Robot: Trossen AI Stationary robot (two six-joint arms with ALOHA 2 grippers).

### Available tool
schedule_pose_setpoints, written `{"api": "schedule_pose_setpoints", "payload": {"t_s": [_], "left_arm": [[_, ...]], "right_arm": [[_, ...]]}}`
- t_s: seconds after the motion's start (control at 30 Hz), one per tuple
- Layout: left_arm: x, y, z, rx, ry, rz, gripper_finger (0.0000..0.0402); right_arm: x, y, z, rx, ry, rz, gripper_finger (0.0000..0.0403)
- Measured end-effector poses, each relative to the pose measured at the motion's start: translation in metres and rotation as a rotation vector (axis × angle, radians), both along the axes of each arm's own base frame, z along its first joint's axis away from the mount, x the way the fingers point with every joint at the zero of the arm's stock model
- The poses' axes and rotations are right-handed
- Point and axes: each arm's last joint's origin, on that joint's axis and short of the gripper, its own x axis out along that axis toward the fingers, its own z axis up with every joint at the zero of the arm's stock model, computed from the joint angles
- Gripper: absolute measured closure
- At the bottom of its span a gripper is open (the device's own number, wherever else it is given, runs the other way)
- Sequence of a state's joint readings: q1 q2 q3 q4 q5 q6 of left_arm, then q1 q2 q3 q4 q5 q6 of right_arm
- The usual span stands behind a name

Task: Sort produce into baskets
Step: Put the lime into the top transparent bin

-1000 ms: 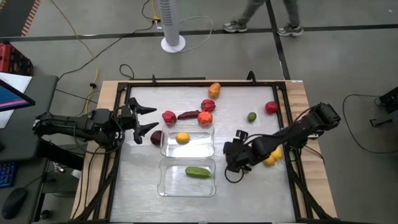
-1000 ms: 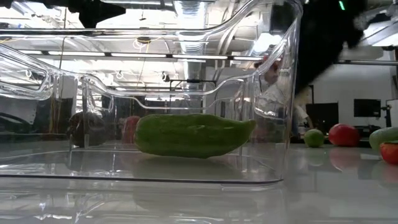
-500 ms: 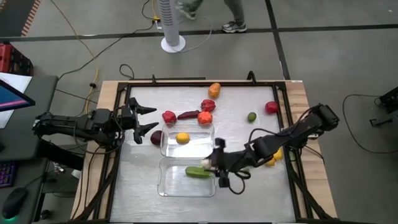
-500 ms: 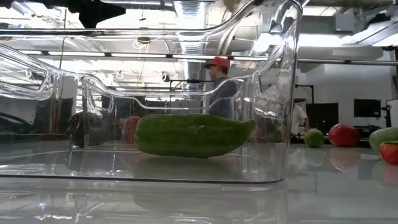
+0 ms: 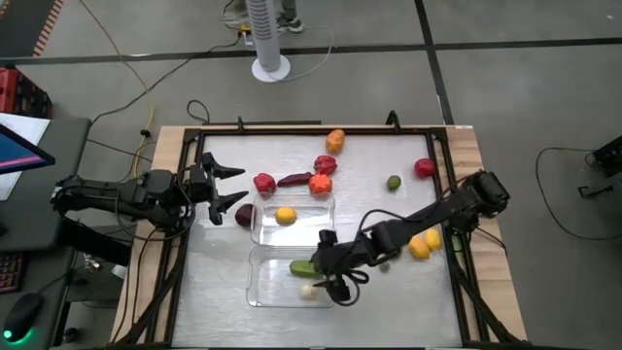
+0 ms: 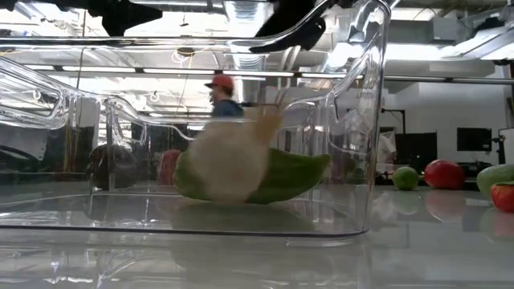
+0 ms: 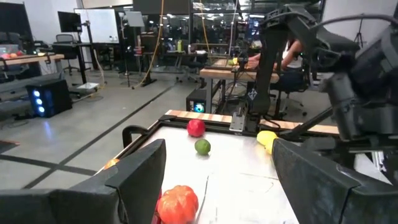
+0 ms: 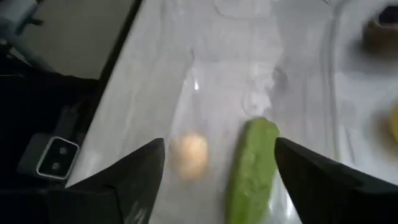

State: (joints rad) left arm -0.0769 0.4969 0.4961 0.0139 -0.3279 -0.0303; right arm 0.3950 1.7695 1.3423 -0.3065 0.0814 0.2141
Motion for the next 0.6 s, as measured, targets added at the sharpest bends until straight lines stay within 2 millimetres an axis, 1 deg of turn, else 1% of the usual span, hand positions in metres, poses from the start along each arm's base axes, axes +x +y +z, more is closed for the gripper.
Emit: {"api": "schedule_pose_setpoints", "payload": {"t_s": [0.07, 0.17, 0.27, 0.4, 0.5, 0.6], "left_arm": [[0.000, 0.000, 0.000, 0.000, 0.001, 0.000, 0.0121], [0.000, 0.000, 0.000, 0.000, 0.001, 0.000, 0.0121], [0.000, 0.000, 0.000, 0.000, 0.004, 0.000, 0.0121], [0.000, 0.000, -0.001, 0.001, 0.007, 0.000, 0.0121], [0.000, 0.000, -0.001, 0.001, 0.008, 0.000, 0.0121], [0.000, 0.000, -0.001, -0.006, 0.005, 0.000, 0.0121]], "right_arm": [[-0.006, -0.006, 0.008, -0.001, 0.067, -0.032, 0.0055], [-0.020, -0.014, 0.025, -0.014, 0.147, -0.120, 0.0047], [-0.042, -0.018, 0.029, -0.073, 0.247, -0.227, 0.0050], [-0.072, -0.015, 0.019, -0.189, 0.440, -0.375, 0.0062], [-0.090, -0.012, 0.000, -0.223, 0.559, -0.452, 0.0071], [-0.104, -0.008, -0.022, -0.198, 0.664, -0.466, 0.0073]]}}
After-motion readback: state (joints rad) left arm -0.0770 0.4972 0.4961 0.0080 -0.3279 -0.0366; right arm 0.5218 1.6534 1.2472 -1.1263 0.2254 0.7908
